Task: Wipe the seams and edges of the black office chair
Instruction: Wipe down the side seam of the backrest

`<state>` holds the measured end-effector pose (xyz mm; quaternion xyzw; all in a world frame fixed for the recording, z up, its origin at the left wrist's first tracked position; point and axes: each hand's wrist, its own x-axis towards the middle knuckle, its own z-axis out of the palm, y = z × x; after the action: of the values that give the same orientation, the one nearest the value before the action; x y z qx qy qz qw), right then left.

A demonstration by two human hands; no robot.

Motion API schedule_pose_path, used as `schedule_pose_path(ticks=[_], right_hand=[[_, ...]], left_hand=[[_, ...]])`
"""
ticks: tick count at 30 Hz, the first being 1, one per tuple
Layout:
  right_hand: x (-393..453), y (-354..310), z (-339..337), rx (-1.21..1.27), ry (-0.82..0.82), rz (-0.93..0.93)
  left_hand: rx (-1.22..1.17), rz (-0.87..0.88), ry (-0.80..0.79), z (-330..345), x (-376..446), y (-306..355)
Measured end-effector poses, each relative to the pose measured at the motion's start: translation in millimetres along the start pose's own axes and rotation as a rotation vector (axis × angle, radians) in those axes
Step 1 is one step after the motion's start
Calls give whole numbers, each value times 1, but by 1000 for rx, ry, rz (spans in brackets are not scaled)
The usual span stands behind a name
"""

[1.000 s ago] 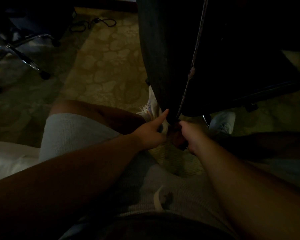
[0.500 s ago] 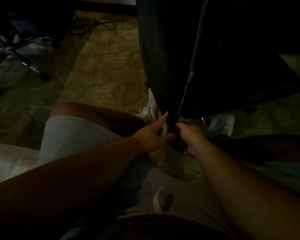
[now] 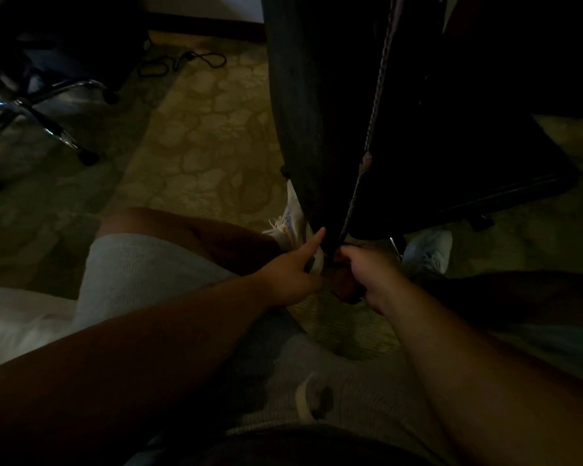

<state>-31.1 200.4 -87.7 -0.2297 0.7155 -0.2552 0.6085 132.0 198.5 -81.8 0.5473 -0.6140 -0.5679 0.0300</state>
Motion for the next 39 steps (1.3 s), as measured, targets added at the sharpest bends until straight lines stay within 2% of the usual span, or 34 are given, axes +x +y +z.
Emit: schedule_pose_path(ticks=[4,8,13,17,20,24,29,33,37,39], right_hand=[[-2,-2,-1,65,34,1],[-1,-1,1,1,-48,-5],[-1,0,4,66,101,-15],[0,-3,-2,-17,-24,9],[0,-3,-4,29,-7,21],[-4,-2,0,-49,-60,-9],[-3,-2,3,105,104,2],[-4,-2,0,17,-20,0],[-6,-1,4,109,97,-9],[-6,-3,2,95,61,-16]], left_hand=[[5,3,14,1,1,-2],[27,25,26,2,1,-1],[25,27,6,0,1,-1],[30,22,10,1,3,0],[33,13,14,2,4,-2],[58,11,30,3,4,-1],[27,9,14,1,4,-1],[8,12,4,1,5,-1],[-10,0,-8,2,4,-1],[-33,-2,-4,2,4,-1]])
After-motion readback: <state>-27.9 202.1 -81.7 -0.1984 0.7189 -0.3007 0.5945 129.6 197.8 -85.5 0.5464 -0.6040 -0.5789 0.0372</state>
